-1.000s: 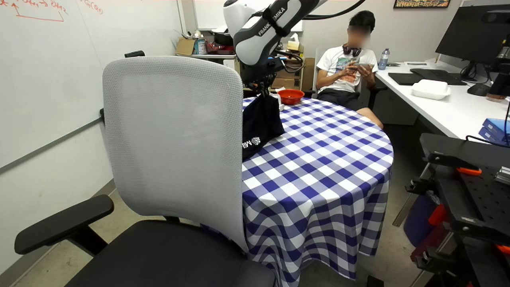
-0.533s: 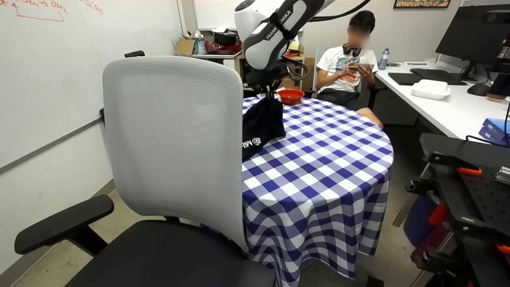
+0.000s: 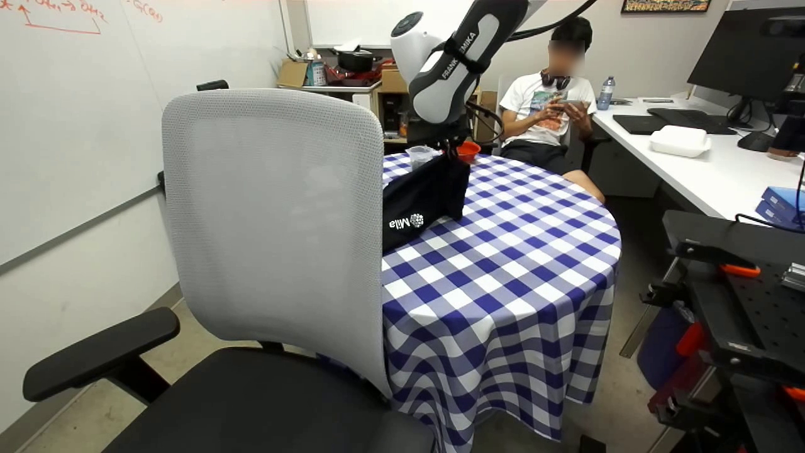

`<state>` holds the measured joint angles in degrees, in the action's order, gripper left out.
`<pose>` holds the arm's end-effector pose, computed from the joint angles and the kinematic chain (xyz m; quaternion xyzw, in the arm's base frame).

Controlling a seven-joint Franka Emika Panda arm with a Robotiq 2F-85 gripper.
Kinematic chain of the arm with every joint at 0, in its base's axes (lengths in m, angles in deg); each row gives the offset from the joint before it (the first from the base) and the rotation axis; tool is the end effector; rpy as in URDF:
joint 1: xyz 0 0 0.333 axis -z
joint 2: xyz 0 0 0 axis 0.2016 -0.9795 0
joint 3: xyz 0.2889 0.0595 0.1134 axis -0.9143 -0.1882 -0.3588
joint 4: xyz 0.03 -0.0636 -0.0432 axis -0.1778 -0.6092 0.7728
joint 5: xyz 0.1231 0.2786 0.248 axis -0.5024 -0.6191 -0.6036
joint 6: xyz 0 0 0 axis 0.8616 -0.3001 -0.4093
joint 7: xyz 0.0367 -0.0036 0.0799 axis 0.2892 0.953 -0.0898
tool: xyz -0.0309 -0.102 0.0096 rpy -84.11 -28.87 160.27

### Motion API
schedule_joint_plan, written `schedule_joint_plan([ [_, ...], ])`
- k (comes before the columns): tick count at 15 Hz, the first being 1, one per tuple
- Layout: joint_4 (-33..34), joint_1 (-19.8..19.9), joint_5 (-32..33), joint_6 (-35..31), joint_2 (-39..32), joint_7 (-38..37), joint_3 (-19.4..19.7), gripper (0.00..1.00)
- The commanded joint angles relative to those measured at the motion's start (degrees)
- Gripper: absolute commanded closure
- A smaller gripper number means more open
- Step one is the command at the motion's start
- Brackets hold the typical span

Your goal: Pick up the cloth from the chair and put it on the table

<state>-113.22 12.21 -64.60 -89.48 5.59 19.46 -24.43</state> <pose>0.6761 -0.3057 0.1300 0.7590 -0.5824 0.1212 0.2646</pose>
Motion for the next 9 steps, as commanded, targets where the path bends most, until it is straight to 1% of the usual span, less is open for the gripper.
schedule_joint_plan([
  [1,-7.0,-3.2,0.5,-1.2,3.5,-4.0,2.2,0.67],
  [2,-7.5,-2.6,2.2,-1.2,4.1,-5.0,1.0,0.61],
  [6,-10.9,-3.4,3.0,-2.8,7.4,-4.5,-0.2,0.30],
  [9,-14.1,-4.5,3.3,-4.8,11.9,-4.3,-1.0,0.09],
])
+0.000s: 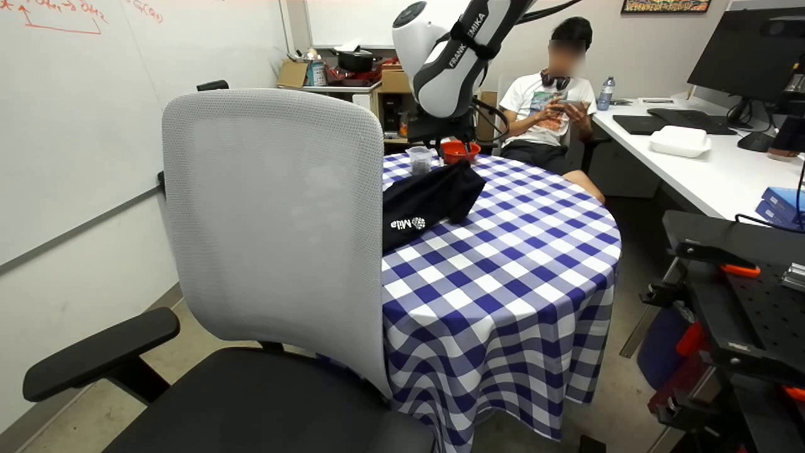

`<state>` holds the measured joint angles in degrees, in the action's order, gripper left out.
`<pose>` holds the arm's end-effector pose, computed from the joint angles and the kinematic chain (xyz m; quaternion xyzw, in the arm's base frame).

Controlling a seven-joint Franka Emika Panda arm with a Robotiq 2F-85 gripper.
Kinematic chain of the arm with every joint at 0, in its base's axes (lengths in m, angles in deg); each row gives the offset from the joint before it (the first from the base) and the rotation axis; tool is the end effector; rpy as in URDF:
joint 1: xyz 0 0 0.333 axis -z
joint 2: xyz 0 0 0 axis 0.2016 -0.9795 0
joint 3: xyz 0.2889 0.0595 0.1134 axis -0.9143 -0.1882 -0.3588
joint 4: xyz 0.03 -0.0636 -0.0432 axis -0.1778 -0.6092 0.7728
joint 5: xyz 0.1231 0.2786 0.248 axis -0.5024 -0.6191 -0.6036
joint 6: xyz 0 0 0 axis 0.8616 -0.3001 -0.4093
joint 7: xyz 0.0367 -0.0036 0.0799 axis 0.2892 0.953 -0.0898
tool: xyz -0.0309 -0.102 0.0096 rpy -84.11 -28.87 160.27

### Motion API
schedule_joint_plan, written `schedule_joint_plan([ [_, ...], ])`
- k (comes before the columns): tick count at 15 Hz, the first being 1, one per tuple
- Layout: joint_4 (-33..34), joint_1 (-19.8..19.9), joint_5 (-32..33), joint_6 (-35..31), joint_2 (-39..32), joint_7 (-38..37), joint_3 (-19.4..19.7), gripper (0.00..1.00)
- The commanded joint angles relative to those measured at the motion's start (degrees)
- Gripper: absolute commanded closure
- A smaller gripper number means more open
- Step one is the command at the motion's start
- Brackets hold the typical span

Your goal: Pick up the cloth from the chair and put it on the table

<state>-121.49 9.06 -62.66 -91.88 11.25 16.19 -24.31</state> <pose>0.6634 -0.2820 0.1458 0.7538 -0.5912 0.1271 0.2571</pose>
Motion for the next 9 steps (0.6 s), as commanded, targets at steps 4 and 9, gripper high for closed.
schedule_joint_plan([
  [4,-11.0,-2.5,1.0,-5.7,14.6,0.1,-3.2,0.00],
  [9,-17.6,-3.8,4.4,-7.2,24.6,0.2,-3.6,0.00],
])
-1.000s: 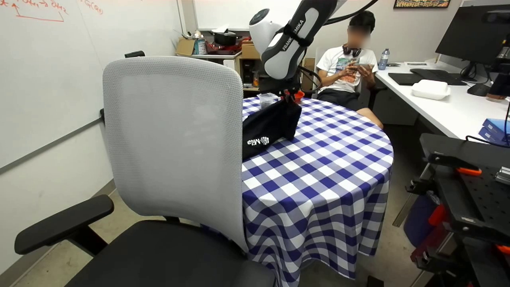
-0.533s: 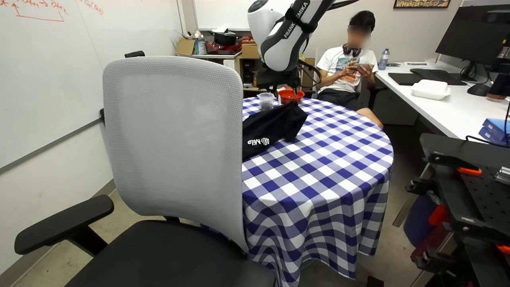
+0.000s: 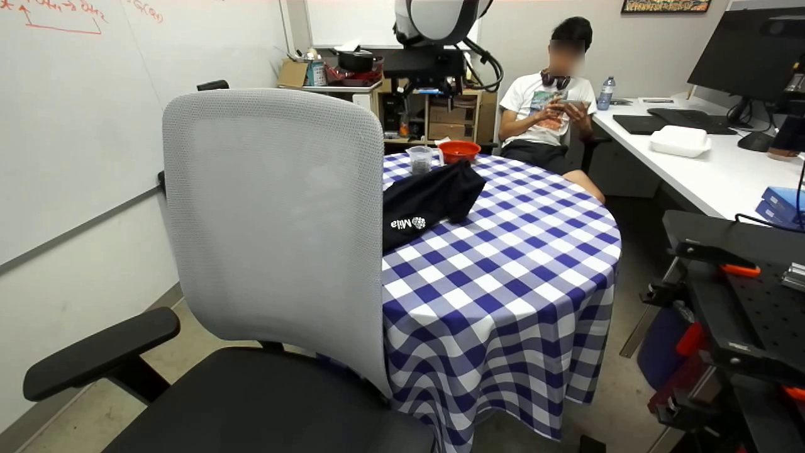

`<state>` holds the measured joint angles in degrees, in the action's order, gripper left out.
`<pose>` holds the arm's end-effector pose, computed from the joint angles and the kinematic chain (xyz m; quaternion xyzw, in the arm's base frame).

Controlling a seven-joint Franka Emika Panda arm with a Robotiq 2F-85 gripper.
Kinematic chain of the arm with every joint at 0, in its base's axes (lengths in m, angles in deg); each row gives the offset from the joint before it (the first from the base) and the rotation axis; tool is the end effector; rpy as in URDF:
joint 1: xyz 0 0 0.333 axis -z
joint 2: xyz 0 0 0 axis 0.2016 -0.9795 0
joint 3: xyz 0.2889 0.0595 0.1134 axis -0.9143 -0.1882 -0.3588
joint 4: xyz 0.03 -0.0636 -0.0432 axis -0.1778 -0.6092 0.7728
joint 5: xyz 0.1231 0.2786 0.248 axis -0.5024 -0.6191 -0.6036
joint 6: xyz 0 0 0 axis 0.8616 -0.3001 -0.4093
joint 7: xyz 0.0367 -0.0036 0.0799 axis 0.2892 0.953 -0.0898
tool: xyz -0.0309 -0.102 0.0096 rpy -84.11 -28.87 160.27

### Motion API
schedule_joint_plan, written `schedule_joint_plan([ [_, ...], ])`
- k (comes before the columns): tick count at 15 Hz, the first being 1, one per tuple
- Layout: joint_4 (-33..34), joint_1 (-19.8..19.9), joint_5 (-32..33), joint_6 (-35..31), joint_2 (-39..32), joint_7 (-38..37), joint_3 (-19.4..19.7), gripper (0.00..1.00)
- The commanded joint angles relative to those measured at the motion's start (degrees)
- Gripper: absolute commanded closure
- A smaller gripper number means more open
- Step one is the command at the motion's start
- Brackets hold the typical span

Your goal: Pick up the cloth from the chair and put it on the table

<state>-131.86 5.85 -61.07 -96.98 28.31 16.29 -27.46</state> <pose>0.6730 -0.2222 0.2616 0.7730 -0.5849 0.1863 0.1604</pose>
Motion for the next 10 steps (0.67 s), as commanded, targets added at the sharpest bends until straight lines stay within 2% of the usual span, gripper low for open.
schedule_joint_plan([
  [1,-9.1,0.4,2.9,-2.3,10.6,2.5,-2.0,0.00],
  [6,-18.6,5.9,1.2,-3.9,23.0,20.2,-9.2,0.00],
  [10,-22.9,10.2,-2.1,0.0,29.7,36.2,-13.1,0.00],
])
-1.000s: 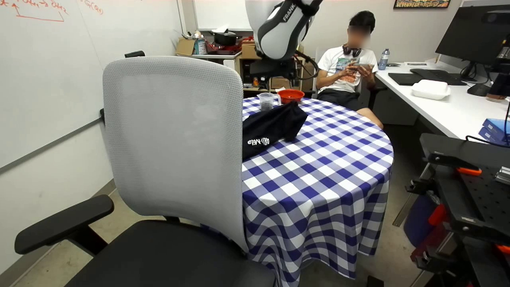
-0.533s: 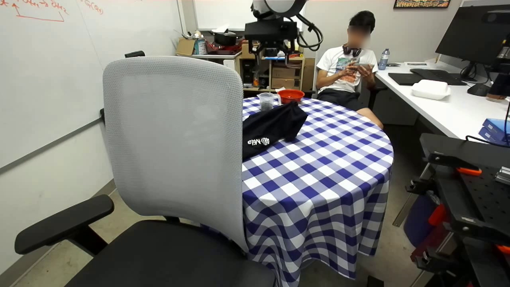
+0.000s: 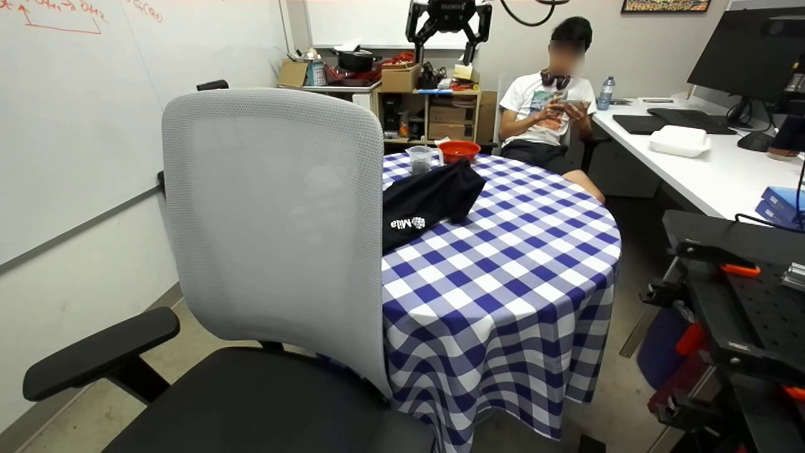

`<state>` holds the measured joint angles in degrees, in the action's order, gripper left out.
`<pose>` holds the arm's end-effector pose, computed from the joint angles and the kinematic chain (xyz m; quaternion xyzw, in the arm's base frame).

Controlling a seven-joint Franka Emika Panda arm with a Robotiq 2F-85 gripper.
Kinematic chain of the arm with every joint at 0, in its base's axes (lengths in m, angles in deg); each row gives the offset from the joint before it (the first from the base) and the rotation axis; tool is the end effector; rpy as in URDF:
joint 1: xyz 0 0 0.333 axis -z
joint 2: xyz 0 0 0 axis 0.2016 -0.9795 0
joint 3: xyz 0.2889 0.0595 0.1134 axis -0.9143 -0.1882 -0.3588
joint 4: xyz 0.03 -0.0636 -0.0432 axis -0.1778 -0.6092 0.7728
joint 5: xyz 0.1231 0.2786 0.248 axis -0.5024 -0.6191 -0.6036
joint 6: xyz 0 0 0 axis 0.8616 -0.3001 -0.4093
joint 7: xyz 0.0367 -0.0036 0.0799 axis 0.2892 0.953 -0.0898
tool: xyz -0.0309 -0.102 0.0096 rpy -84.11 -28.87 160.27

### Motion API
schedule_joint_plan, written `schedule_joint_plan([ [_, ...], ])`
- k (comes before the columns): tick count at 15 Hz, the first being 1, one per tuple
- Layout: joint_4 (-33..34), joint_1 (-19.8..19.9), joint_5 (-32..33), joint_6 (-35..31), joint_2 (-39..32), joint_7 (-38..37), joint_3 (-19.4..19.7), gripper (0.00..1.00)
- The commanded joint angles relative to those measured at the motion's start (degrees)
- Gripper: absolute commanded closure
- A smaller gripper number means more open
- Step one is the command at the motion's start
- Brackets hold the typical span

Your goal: Pick up the cloth from the chair and put it on the table

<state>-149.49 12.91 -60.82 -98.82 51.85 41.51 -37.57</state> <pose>0.6046 -0.2002 0.3646 0.8806 -0.4337 0.1713 0.0847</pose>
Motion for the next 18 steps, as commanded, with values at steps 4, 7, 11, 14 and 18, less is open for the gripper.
schedule_joint_plan([
  [4,-8.3,5.6,-5.5,5.7,10.0,25.9,-4.9,0.00],
  [7,-10.0,6.7,-7.4,8.8,12.5,36.3,-6.3,0.00],
  [11,-12.1,7.0,-9.9,12.9,16.0,48.9,-7.9,0.00],
  [14,-13.2,6.7,-10.7,17.3,17.6,57.3,-8.6,0.00],
  [18,-11.5,6.7,-9.0,15.4,15.3,52.1,-8.4,0.00],
])
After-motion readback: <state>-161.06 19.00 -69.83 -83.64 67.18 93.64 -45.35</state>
